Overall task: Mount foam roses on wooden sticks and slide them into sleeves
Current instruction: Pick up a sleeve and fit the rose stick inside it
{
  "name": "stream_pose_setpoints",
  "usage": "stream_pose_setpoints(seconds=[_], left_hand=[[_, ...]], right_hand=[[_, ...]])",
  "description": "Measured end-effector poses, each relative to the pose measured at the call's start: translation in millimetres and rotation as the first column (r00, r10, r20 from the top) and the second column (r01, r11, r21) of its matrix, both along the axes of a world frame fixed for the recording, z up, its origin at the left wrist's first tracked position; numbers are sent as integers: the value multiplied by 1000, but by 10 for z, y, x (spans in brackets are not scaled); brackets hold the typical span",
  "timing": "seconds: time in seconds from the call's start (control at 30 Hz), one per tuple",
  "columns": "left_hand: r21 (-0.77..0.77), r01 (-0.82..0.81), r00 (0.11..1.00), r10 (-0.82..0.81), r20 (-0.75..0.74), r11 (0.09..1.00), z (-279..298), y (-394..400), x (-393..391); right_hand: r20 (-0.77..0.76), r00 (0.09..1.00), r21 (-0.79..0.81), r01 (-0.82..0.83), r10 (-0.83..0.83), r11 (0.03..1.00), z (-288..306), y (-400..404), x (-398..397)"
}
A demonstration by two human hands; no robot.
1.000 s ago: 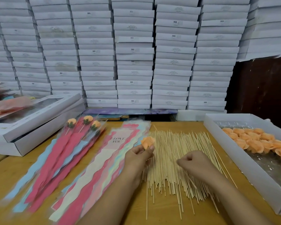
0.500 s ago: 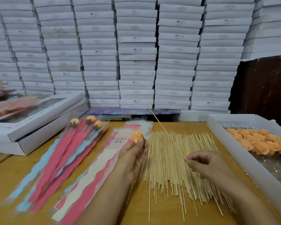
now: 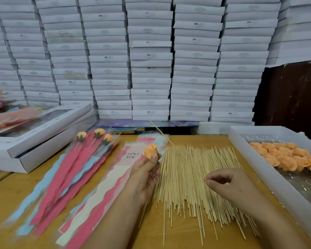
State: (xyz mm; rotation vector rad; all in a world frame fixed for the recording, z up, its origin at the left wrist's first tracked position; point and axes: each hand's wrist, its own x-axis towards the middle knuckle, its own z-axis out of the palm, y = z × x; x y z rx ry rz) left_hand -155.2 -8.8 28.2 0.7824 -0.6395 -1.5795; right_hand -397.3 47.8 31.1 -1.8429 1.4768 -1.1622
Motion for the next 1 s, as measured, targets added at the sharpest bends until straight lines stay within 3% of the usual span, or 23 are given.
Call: stream_pose_setpoints(seconds=[0.47, 0.6, 0.73, 1.0], left_hand=[[-22, 15, 989, -18, -150, 1000, -15, -35, 36], [-9, 4, 975, -6, -221, 1000, -5, -52, 61], [5, -11, 966, 12, -259, 1000, -6, -50, 79], [69, -82, 954, 99, -284, 994, 20, -48, 108]], right_hand=[[-269, 958, 0, 100, -97, 995, -49, -31, -48], [-351, 912, -55, 205, -211, 977, -76, -67, -146], [-311, 890, -90, 322, -334, 942, -84, -79, -247], [-354, 873, -43, 344, -336, 938, -82, -88, -296]])
